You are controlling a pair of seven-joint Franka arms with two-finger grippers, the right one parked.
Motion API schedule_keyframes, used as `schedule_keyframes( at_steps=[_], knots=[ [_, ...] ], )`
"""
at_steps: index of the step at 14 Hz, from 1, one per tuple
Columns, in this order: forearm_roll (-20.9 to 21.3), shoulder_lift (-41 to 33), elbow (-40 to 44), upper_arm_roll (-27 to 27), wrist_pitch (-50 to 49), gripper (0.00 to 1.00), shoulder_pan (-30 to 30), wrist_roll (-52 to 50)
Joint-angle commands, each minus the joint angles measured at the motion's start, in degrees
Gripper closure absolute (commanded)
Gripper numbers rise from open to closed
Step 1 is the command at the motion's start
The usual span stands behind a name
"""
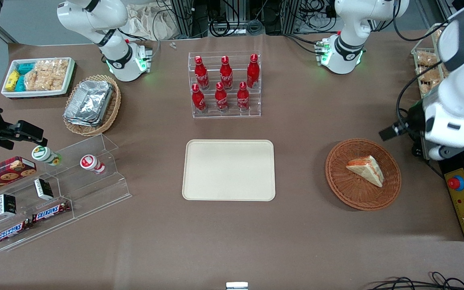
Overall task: Place sandwich from basket to tray
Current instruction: 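Move the left gripper down over the sandwich in the wicker basket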
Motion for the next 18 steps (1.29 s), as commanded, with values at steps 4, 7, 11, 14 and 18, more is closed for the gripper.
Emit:
schedule_keyframes(
  at_steps=[4, 7, 11, 14, 18],
  knots=[
    [0.8, 1.5, -21.7, 0.1, 26.7, 0.0, 5.6, -10.6],
    [0.7, 6.1, -25.8, 0.0, 37.4, 0.0, 6.8, -15.1],
    [0.6, 12.7, -26.4, 0.0, 43.4, 0.0, 6.6, -16.3],
    [0.6, 13.8, -28.7, 0.0, 47.3, 0.62, 6.4, -16.4],
    [0.7, 13.2, -28.4, -0.1, 45.0, 1.0, 6.4, -15.0]
  ],
)
